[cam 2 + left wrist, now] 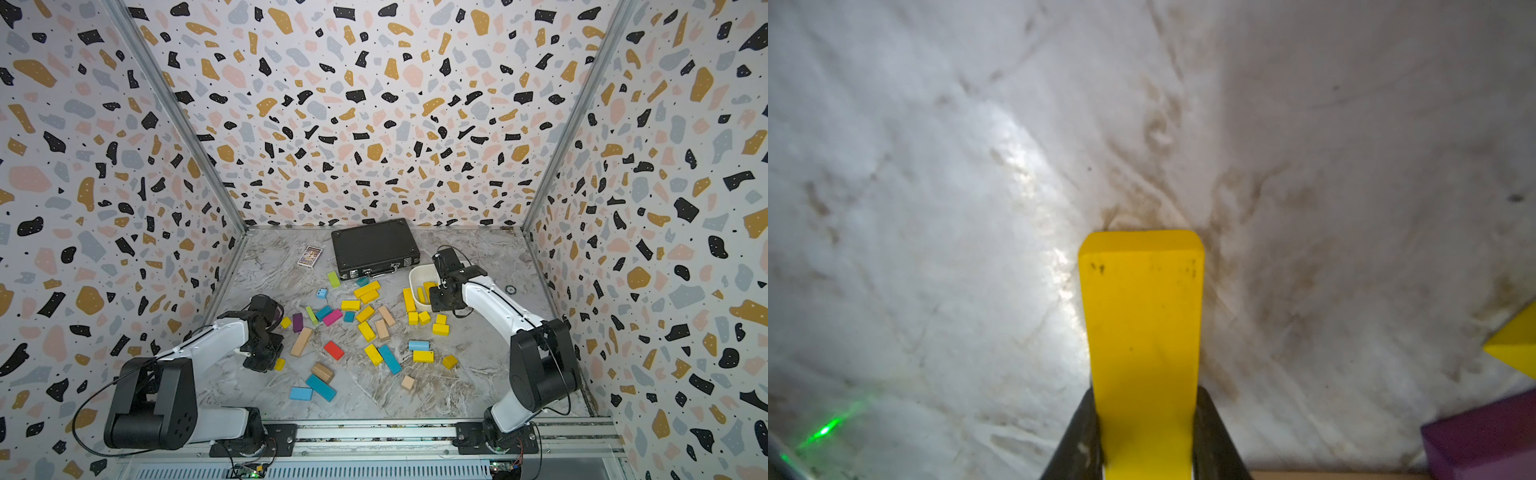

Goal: Pick out the yellow building blocks
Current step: Pick up the building block from the center of the board.

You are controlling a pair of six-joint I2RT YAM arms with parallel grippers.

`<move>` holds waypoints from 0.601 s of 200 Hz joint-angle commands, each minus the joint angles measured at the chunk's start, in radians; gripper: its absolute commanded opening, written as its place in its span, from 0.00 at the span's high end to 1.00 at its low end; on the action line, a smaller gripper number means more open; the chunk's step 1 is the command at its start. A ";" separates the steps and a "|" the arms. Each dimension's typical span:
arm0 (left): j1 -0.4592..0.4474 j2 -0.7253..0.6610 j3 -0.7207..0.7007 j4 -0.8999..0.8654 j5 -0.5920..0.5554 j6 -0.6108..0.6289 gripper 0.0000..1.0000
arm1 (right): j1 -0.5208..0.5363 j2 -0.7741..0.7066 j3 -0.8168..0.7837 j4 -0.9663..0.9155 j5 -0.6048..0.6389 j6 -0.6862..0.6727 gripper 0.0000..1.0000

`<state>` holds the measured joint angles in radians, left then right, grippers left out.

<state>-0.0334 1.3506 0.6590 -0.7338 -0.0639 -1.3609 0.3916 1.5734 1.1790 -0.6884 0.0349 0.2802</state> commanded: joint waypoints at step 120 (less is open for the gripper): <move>-0.353 -0.283 0.076 0.435 0.245 0.624 1.00 | 0.046 -0.081 0.062 0.001 -0.281 0.124 0.52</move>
<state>-0.2974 1.0779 0.6857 -0.4866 0.1261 -0.8318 0.4206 1.5375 1.1896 -0.6823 -0.1444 0.3595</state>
